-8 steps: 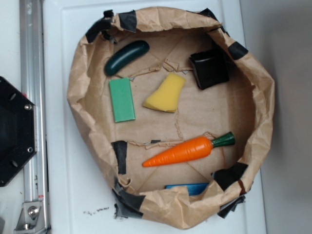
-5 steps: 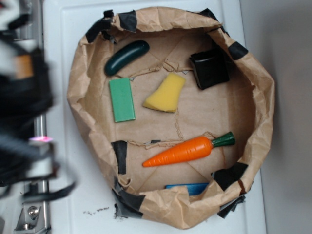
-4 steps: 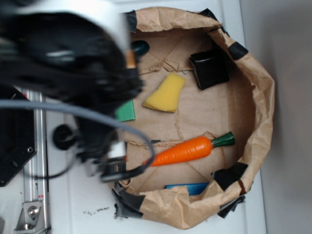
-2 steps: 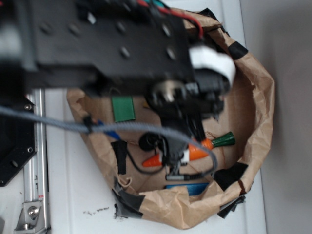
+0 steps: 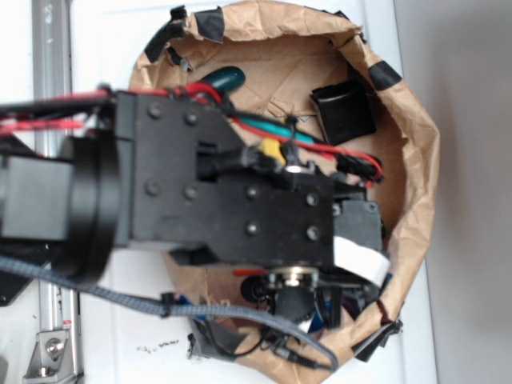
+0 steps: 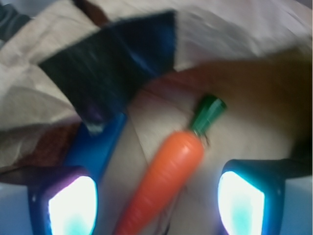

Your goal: Grab the blue block.

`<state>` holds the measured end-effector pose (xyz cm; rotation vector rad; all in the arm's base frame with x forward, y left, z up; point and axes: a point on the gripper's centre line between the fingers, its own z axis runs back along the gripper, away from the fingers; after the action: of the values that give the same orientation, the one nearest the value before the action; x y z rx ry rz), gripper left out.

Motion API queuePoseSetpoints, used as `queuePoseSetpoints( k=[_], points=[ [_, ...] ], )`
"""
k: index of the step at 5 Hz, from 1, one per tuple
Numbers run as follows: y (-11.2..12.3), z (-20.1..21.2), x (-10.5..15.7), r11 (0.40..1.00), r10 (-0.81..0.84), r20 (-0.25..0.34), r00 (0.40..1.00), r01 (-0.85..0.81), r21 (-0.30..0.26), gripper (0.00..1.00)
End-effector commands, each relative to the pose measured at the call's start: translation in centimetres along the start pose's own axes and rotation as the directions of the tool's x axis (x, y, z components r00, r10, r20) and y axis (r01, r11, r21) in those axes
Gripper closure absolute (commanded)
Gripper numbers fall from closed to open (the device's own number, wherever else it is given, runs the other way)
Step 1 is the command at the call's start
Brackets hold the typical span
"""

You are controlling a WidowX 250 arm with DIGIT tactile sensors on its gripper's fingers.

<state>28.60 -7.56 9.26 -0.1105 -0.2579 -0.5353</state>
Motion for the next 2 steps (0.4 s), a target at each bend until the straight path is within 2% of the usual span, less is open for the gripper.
queuePoseSetpoints(
  k=[1, 2],
  points=[
    [-1.23, 0.04, 0.07, 0.998, -0.027, 0.038, 0.999, 0.029, -0.059, 0.00],
    [-0.89, -0.38, -0.04, 0.997, -0.019, 0.035, 0.999, 0.021, -0.070, 0.00]
  ],
)
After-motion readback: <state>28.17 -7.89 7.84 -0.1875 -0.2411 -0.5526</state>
